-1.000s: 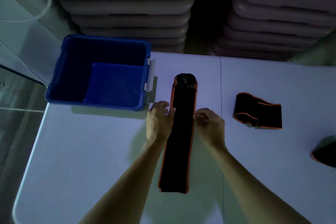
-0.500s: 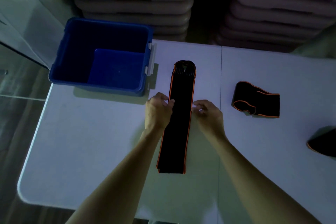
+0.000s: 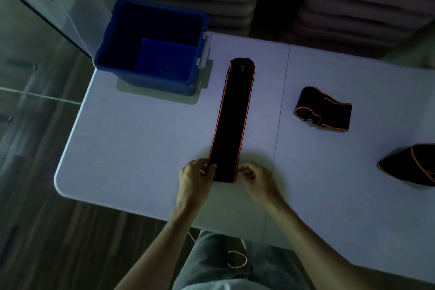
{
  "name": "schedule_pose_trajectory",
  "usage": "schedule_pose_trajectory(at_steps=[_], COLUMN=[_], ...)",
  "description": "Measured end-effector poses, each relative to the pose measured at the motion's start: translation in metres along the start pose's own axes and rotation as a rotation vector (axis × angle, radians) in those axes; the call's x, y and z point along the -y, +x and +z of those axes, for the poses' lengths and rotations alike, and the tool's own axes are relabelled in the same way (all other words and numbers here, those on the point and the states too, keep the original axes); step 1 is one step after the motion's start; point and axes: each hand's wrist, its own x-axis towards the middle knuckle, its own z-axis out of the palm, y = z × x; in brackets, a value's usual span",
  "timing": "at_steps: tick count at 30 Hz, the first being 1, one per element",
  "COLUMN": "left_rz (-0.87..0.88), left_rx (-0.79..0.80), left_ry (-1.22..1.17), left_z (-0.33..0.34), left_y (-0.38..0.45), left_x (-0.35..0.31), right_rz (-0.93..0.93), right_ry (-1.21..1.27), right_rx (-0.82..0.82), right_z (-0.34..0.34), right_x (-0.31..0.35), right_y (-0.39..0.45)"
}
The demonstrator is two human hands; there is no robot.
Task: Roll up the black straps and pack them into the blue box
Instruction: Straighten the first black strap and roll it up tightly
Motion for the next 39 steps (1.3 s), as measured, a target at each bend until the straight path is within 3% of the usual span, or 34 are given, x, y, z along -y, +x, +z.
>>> schedule_pose_trajectory(at_steps=[9,15,18,30,35,39], left_rz=[-0.156,-0.181,-0.103,0.171,0.285,0.328], left_rx=[-0.055,-0.066,-0.074,0.064,-0.012,0.010], left_ry=[-0.148,-0.299,-0.244,0.076,0.369,0.356], left_z=[0.035,0.068,0.076,0.078,0.075,0.080], left_y=[-0.026,-0.052,-0.063,-0.076,-0.074,-0.065], left_x=[-0.015,-0.030,-0.029,-0.007,-0.014,-0.015], right_rz=[-0.003,-0.247,-0.317,-0.296,-0.481,-0.513], right_ry=[-0.011,-0.198,-0.290,-0.087,-0.373,-0.461], right_rx=[0.078,0.078,0.029,0.089,0.016,0.088], right_z=[-0.022,-0.044,-0.049,-0.053,-0.057,-0.056], right_x=[-0.018,-0.051,-0.055,-0.061,-0.055,-0.050], right_y=[-0.016,-0.035,-0.043,-0.042,-0.037,-0.028])
